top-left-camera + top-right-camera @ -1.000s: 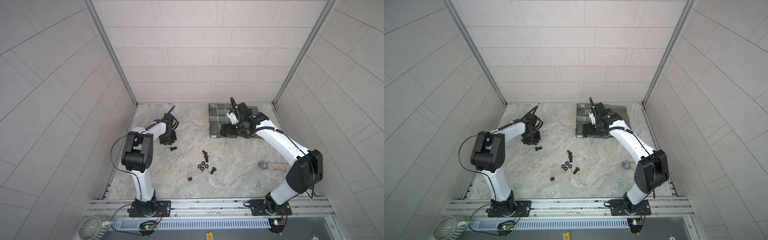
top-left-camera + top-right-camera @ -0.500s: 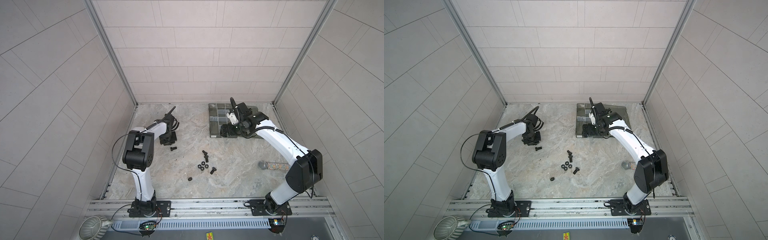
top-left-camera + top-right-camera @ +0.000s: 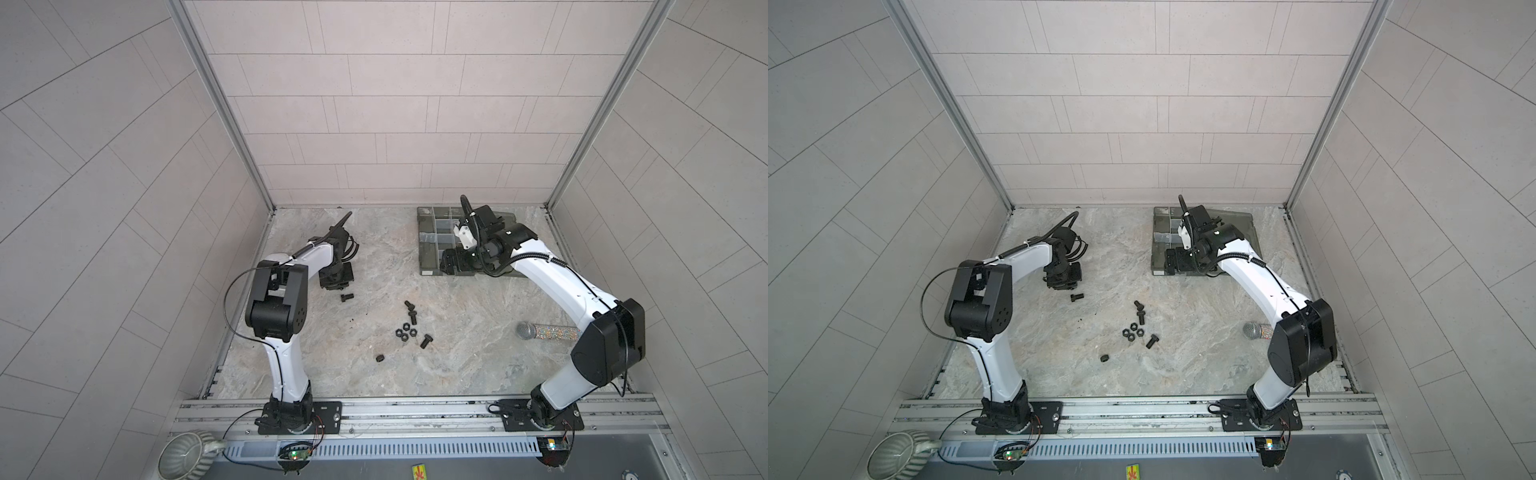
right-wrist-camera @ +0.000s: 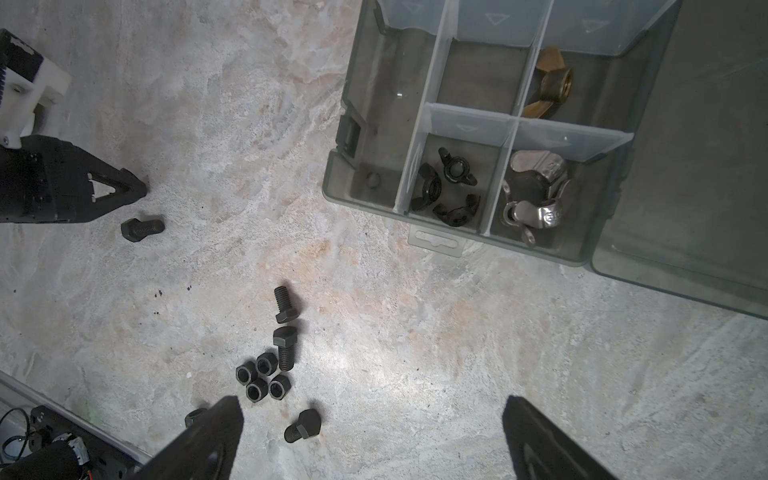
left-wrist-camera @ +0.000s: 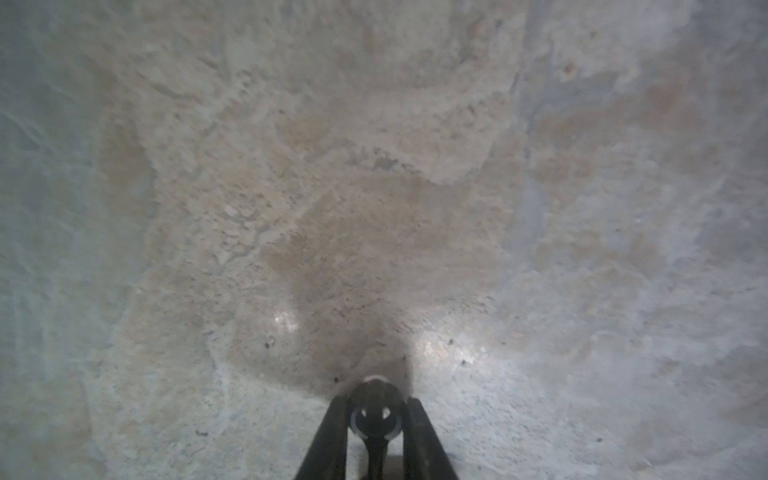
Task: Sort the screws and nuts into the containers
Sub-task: 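Close the left gripper on the black wing nut and lift it, then carry the wing nut over the box with the left gripper while the right draws back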
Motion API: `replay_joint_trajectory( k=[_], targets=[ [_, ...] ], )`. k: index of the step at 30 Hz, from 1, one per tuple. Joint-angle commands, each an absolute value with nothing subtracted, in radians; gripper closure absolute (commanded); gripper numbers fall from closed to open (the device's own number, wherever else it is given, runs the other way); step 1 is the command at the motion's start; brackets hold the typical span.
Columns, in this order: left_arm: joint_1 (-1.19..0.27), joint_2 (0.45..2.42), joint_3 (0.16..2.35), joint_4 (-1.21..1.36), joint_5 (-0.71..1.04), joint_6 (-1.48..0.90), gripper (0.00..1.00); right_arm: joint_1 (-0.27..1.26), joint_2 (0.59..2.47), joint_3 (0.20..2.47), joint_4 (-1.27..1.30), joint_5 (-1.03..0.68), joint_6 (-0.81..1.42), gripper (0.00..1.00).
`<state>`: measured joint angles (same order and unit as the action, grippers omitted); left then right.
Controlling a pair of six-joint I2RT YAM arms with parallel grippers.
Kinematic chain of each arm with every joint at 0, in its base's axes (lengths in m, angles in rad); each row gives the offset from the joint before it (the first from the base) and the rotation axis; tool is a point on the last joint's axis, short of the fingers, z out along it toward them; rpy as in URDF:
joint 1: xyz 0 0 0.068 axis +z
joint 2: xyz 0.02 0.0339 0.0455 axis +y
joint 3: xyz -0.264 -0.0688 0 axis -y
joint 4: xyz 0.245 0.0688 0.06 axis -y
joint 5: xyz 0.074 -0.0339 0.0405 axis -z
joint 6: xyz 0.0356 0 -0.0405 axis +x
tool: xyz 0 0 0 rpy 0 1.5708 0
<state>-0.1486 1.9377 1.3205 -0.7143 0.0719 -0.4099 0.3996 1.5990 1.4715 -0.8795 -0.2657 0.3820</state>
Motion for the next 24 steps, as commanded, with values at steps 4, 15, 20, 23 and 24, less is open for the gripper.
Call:
replay_joint_trajectory(
  k=[4,15,20,23,24],
  targets=[
    [-0.184,1.914,1.396,-0.745,0.132,-0.42,0.82,0.405,1.536,1.449,-0.899,-0.243,0.393,0.01],
    [-0.372,2.0,1.631,-0.773,0.153,-0.448,0.82,0.383,1.346,1.307,-0.917,-0.193,0.38,0.01],
    [-0.466,2.104,1.804,-0.788,0.196,-0.454,0.82,0.357,1.238,1.237,-0.947,-0.175,0.392,0.01],
    [-0.52,2.16,1.891,-0.791,0.21,-0.461,0.82,0.35,1.176,1.201,-0.975,-0.161,0.401,0.01],
    [-0.536,2.178,1.916,-0.785,0.214,-0.465,0.82,0.35,1.157,1.189,-0.983,-0.157,0.405,0.01]
  ],
)
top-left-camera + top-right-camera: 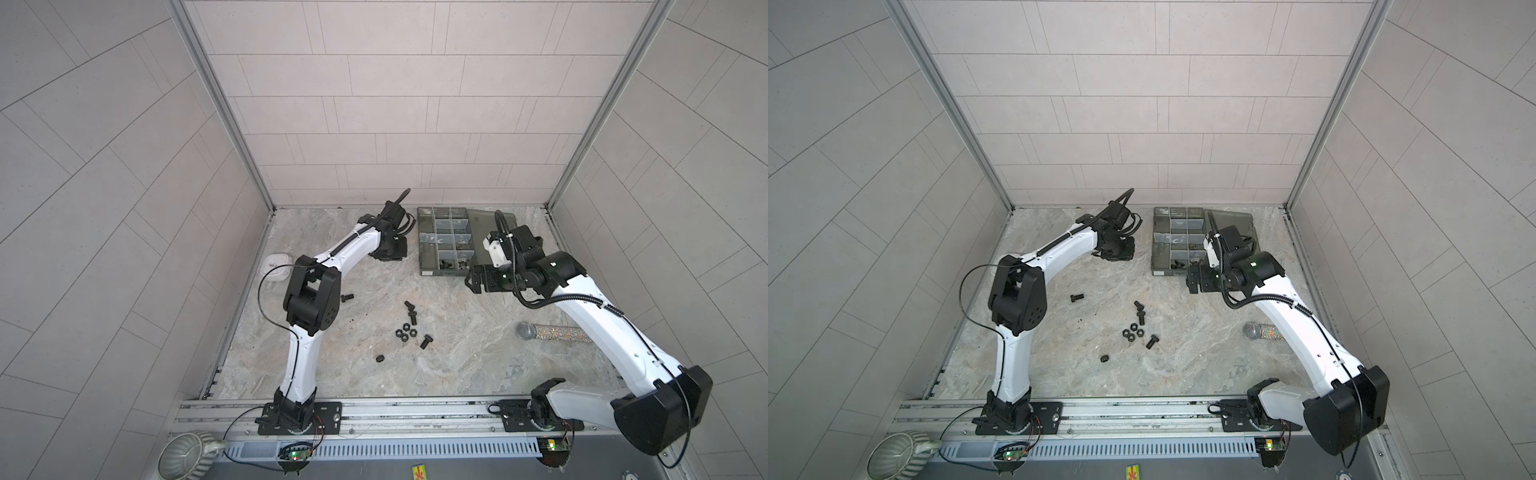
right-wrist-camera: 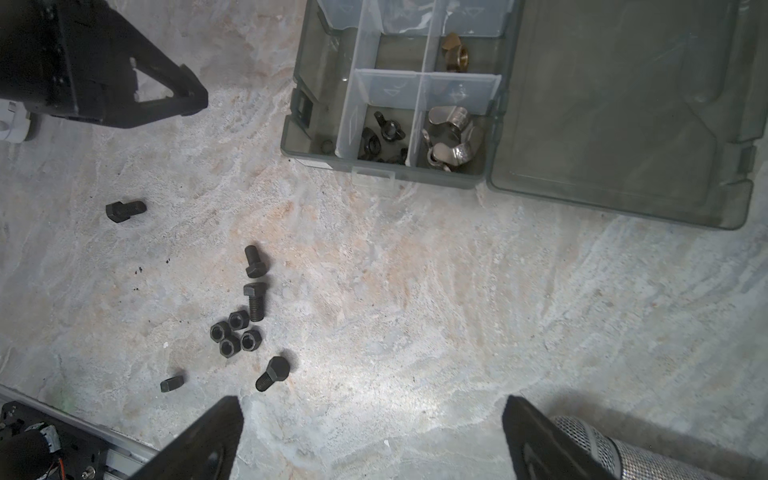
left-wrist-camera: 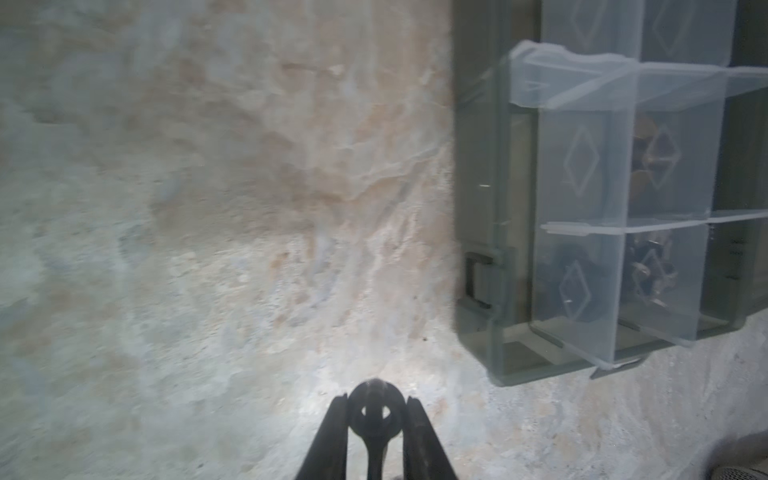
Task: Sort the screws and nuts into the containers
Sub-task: 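Carry the wing nut over the box with the left gripper while the right draws back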
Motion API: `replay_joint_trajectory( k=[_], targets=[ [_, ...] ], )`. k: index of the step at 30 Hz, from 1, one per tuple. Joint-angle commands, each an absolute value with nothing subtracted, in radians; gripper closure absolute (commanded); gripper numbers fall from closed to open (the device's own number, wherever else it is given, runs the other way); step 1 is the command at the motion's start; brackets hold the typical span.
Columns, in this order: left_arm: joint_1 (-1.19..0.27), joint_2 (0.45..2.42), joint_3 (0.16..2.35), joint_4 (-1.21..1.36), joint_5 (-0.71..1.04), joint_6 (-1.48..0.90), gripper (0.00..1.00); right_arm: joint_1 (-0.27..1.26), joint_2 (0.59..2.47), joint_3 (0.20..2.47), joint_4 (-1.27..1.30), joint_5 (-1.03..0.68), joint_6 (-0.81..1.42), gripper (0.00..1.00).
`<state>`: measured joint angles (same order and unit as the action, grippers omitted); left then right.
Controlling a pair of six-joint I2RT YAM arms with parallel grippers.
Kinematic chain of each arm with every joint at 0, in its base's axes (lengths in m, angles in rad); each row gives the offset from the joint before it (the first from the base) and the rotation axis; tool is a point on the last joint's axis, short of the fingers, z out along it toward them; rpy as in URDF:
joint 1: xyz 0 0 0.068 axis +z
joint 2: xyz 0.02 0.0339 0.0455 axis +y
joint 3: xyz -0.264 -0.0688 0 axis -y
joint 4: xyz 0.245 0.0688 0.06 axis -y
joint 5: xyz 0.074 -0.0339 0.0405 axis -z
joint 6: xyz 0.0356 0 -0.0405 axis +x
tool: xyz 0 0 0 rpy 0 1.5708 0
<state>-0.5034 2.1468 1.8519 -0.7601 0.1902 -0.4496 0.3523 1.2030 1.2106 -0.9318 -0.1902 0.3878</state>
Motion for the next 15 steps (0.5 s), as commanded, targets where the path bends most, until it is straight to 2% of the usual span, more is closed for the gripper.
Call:
replay_joint_trajectory(
  k=[1,7,15],
  targets=[
    [-0.553,2.199,1.94,-0.78,0.22,-0.467,0.82,0.349,1.137,1.175,-0.988,-0.155,0.409,0.01],
    [-0.615,2.287,2.094,-0.774,0.247,-0.494,0.81,0.342,1.052,1.115,-1.017,-0.143,0.428,0.01],
    [-0.669,2.363,2.18,-0.735,0.266,-0.544,0.8,0.334,0.995,1.101,-1.056,-0.131,0.424,0.01]
  ],
)
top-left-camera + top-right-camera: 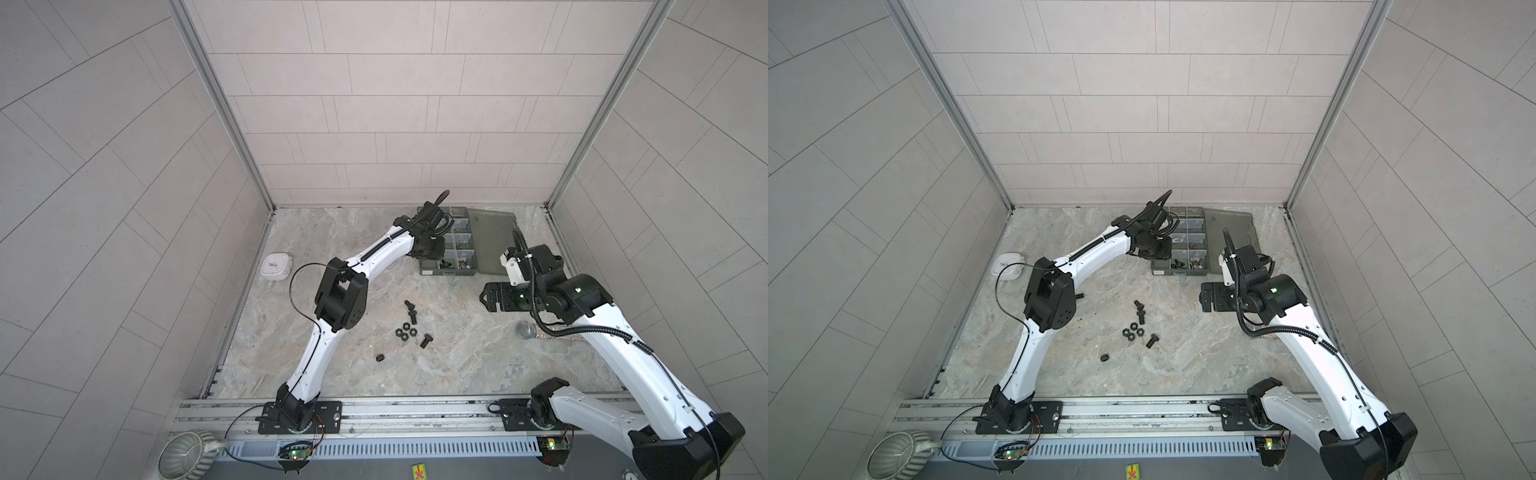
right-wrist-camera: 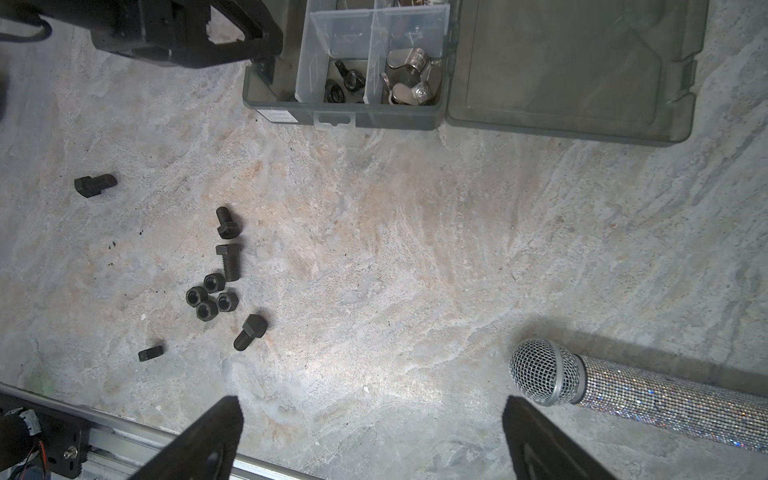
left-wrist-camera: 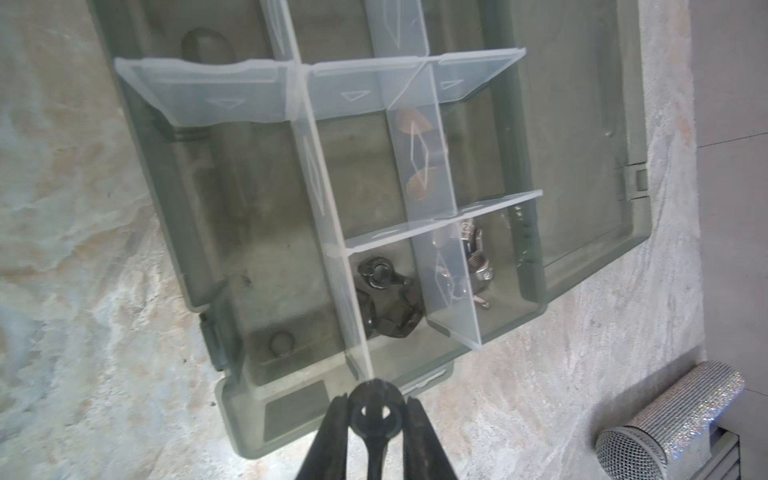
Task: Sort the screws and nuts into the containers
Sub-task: 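Carry the wing nut over the box with the left gripper while the right draws back, then open the left gripper to drop the wing nut into the black-nut compartment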
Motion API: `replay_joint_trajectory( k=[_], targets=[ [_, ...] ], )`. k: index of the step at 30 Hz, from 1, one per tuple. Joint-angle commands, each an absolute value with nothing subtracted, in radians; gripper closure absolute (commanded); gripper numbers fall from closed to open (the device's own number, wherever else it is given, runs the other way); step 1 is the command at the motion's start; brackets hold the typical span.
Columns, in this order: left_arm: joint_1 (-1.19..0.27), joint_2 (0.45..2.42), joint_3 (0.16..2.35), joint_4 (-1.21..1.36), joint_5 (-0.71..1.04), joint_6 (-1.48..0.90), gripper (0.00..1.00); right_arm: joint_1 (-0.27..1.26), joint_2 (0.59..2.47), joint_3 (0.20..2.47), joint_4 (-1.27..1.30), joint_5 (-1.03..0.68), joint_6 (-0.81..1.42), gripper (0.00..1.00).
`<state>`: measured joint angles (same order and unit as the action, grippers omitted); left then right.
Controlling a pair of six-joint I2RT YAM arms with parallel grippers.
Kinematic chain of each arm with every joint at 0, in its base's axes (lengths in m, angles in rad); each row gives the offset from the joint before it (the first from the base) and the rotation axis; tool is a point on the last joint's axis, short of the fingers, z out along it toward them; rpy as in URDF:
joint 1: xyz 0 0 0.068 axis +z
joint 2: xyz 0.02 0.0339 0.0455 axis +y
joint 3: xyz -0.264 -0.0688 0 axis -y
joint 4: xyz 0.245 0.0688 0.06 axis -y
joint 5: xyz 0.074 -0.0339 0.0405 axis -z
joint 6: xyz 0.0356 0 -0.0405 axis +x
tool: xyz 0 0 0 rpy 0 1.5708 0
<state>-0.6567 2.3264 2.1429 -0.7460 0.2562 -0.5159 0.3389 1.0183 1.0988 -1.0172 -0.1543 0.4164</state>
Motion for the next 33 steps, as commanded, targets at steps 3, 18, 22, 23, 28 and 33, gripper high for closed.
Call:
replay_joint_trajectory(
  k=[3,18,22,23,28,33],
  targets=[
    [-0.684,2.385,2.199,-0.731,0.268,-0.548,0.8,0.33,0.978,1.1,-1.069,-0.128,0.42,0.01],
    [-0.703,2.47,2.316,-0.692,0.335,-0.606,0.46,0.265,0.921,1.1,-1.146,-0.094,0.349,0.01],
    [-0.703,2.445,2.372,-0.685,0.349,-0.614,0.44,0.253,0.932,1.102,-1.139,-0.098,0.335,0.01],
    [-0.703,2.425,2.371,-0.686,0.342,-0.609,0.44,0.252,0.938,1.103,-1.135,-0.102,0.332,0.01],
    [-0.689,2.264,2.241,-0.712,0.263,-0.546,0.43,0.252,0.964,1.115,-1.104,-0.123,0.331,0.01],
    [-0.623,2.033,1.877,-0.691,0.157,-0.528,0.43,0.252,1.0,1.132,-1.07,-0.152,0.328,0.01]
  ],
)
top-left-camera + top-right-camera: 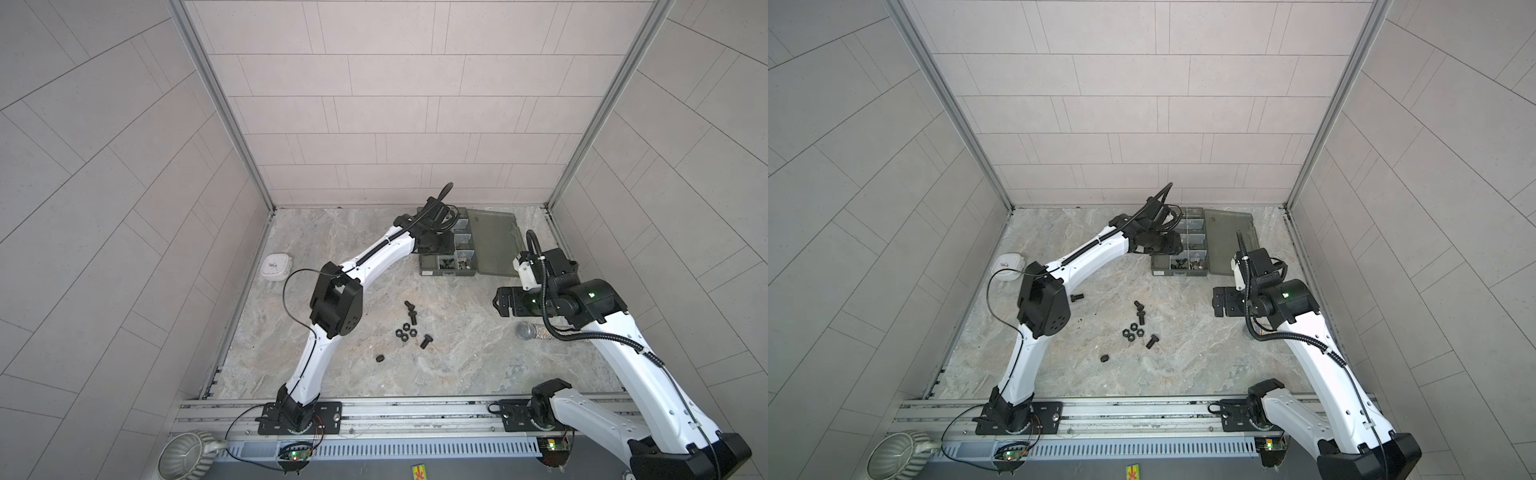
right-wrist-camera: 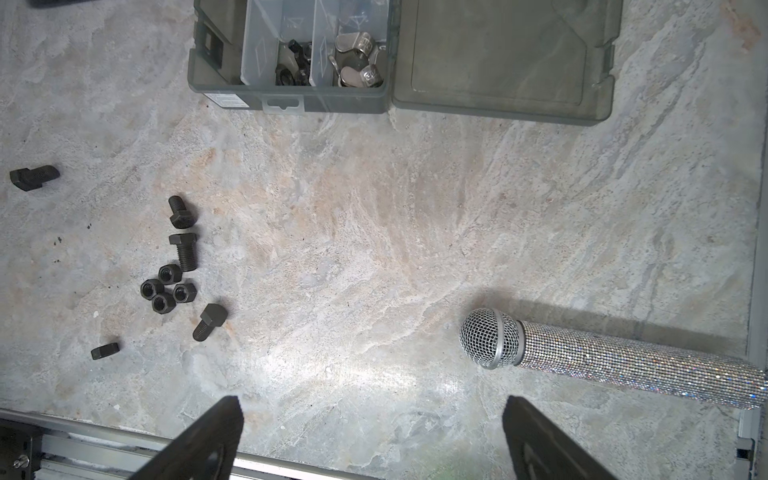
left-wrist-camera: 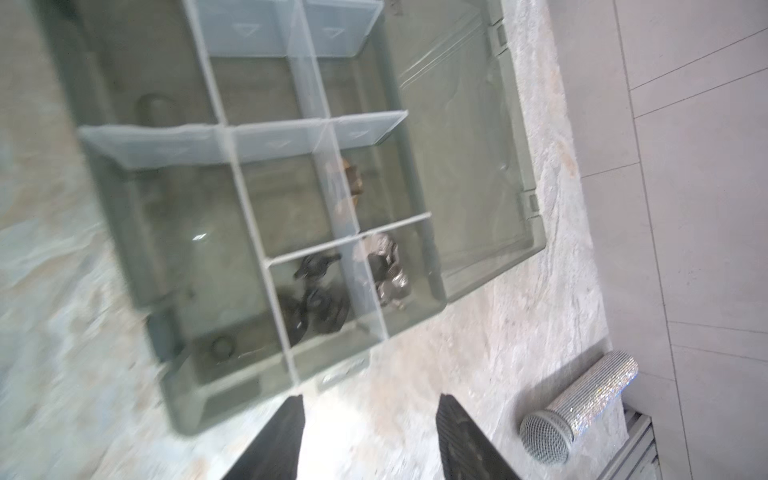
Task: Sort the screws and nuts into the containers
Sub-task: 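Open the left gripper to drop the wing nut into the black-nut compartment, then close the left gripper on a black hex bolt while the right nears the box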
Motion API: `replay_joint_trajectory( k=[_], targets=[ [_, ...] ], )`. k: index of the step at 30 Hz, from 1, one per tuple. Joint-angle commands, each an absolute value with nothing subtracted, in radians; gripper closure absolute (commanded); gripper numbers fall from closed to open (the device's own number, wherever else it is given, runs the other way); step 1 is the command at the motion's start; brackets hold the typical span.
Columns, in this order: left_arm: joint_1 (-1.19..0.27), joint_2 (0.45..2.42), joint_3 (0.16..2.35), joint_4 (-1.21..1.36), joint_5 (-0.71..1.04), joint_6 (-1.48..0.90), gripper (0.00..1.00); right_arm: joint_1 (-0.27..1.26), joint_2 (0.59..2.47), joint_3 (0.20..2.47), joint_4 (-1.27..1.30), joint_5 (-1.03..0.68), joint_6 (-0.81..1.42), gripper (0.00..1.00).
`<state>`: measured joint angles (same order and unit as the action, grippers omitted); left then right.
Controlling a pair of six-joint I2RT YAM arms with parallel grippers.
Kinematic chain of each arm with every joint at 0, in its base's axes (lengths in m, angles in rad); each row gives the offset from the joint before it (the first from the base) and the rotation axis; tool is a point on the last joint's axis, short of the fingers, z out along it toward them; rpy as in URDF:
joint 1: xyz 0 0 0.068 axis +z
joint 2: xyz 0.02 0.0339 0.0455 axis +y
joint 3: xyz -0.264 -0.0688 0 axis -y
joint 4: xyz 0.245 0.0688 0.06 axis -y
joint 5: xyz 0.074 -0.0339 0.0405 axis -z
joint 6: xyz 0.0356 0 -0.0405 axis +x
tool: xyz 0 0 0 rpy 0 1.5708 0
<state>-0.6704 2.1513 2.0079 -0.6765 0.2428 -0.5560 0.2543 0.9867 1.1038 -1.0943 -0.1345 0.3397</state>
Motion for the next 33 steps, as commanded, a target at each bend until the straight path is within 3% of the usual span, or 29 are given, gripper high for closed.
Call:
replay_joint_trajectory(
  k=[1,6,14,26,33],
  targets=[
    [-0.602,1.989,1.796,-0.692,0.147,-0.533,0.43,0.252,1.01,1.136,-1.064,-0.156,0.331,0.01],
    [-0.508,1.815,1.5,-0.745,0.12,-0.522,0.45,0.253,1.061,1.151,-1.027,-0.187,0.344,0.01],
    [-0.502,1.566,1.168,-0.779,0.052,-0.483,0.46,0.259,1.163,1.149,-0.954,-0.241,0.392,0.01],
    [-0.441,1.361,0.983,-0.806,-0.017,-0.579,0.46,0.371,1.345,1.205,-0.902,-0.252,0.404,0.01],
    [-0.325,1.379,0.95,-0.734,0.025,-0.558,0.47,0.409,1.388,1.249,-0.946,-0.231,0.387,0.01]
  ],
)
